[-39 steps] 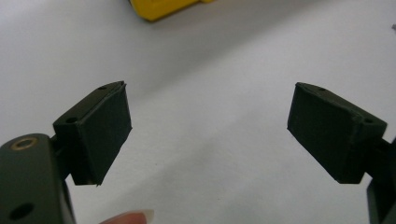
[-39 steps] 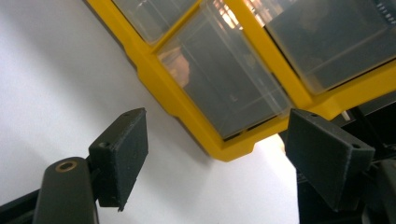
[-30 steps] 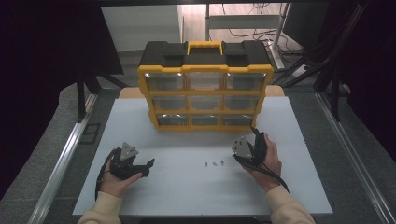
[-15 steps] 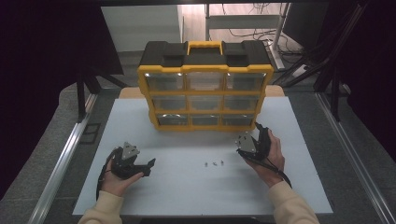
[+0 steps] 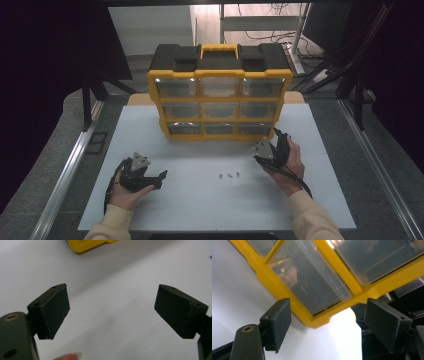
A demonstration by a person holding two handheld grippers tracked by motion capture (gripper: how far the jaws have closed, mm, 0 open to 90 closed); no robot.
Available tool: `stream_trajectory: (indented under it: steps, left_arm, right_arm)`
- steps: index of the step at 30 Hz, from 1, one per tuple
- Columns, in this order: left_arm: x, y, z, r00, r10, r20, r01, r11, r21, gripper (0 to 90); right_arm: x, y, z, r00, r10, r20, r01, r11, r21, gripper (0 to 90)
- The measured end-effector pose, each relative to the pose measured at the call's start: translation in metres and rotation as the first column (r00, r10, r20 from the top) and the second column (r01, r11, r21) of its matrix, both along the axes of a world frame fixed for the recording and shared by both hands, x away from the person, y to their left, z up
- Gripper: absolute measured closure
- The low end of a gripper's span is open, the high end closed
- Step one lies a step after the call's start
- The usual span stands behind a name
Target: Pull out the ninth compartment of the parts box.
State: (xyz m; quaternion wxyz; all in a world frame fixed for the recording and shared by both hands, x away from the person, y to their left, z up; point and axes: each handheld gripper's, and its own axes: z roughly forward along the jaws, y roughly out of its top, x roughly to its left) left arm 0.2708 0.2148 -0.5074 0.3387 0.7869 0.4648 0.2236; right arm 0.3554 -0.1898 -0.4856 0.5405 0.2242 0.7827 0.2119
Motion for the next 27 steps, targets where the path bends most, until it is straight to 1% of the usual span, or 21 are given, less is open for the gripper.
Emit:
stream_trajectory:
  steps: [1,2,3,4,5,9,11,12,14,15,16,17,18,23,25,27]
  left_arm:
    - [0.001,0.0,0.0,1.0,0.0,-0.005,0.0,1.0,-0.004,13.1]
    - [0.001,0.0,0.0,1.0,0.0,-0.005,0.0,1.0,-0.004,13.1]
    - [0.001,0.0,0.0,1.0,-0.002,-0.005,0.002,1.0,-0.003,13.1]
    - [0.001,0.0,-0.001,0.9999,-0.006,-0.009,0.006,1.0,0.004,13.0]
    - [0.001,0.0,0.0,0.9999,-0.006,-0.009,0.006,1.0,0.003,13.0]
    - [0.002,0.002,0.0,1.0,-0.001,-0.006,0.001,1.0,-0.004,13.1]
    - [0.003,0.001,0.001,1.0,-0.003,-0.003,0.003,1.0,-0.004,13.1]
    - [0.004,0.0,0.001,1.0,-0.004,-0.002,0.004,1.0,-0.004,13.2]
    - [0.003,-0.001,0.002,1.0,-0.009,0.003,0.009,1.0,-0.003,13.2]
    - [0.003,-0.001,0.002,0.9999,-0.013,0.006,0.013,0.9999,-0.001,13.2]
    - [0.003,-0.002,0.002,0.9998,-0.016,0.007,0.016,0.9999,0.001,13.2]
    - [0.003,-0.002,0.002,0.9998,-0.019,0.007,0.019,0.9998,0.004,13.2]
    - [0.003,-0.002,0.002,0.9998,-0.021,0.006,0.021,0.9998,0.002,13.2]
    - [0.002,-0.002,0.003,0.9997,-0.022,0.007,0.022,0.9997,-0.002,13.3]
    - [0.002,-0.001,0.003,0.9997,-0.022,0.006,0.022,0.9997,-0.003,13.2]
    - [0.002,-0.001,0.003,0.9998,-0.021,0.006,0.021,0.9998,-0.007,13.2]
  right_arm:
    - [0.0,0.001,0.001,1.0,-0.001,0.01,0.001,1.0,-0.005,20.9]
    - [0.0,0.001,0.001,1.0,-0.001,0.01,0.001,1.0,-0.005,20.9]
    - [0.0,0.001,0.002,0.9999,-0.005,0.013,0.005,1.0,-0.001,20.5]
    - [0.002,0.002,0.003,0.9996,-0.006,0.027,0.006,1.0,0.009,20.1]
    - [0.003,0.002,0.003,0.9995,-0.007,0.032,0.007,1.0,0.008,20.1]
    - [0.006,0.002,0.004,0.9993,-0.002,0.036,0.001,1.0,0.02,20.8]
    - [0.007,0.003,0.002,0.9992,0.004,0.039,-0.004,1.0,0.017,21.0]
    - [0.008,0.003,0.001,0.9993,0.003,0.037,-0.003,1.0,0.006,21.1]
    - [0.009,0.003,0.001,0.9995,0.004,0.031,-0.004,1.0,0.003,21.1]
    - [0.009,0.004,0.0,0.9992,0.003,0.04,-0.003,1.0,-0.001,21.1]
    - [0.009,0.004,0.0,0.9994,0.005,0.033,-0.005,1.0,-0.008,21.1]
    - [0.01,0.005,0.0,0.9993,0.003,0.038,-0.002,1.0,-0.012,21.1]
    - [0.011,0.007,0.0,0.9993,0.014,0.033,-0.014,1.0,-0.016,21.4]
    - [0.014,0.014,-0.001,0.9987,0.02,0.046,-0.019,0.999,-0.031,21.9]
    - [0.015,0.017,-0.002,0.9985,0.027,0.048,-0.025,0.999,-0.045,22.1]
    - [0.016,0.018,-0.003,0.9985,0.028,0.047,-0.026,0.999,-0.047,22.1]
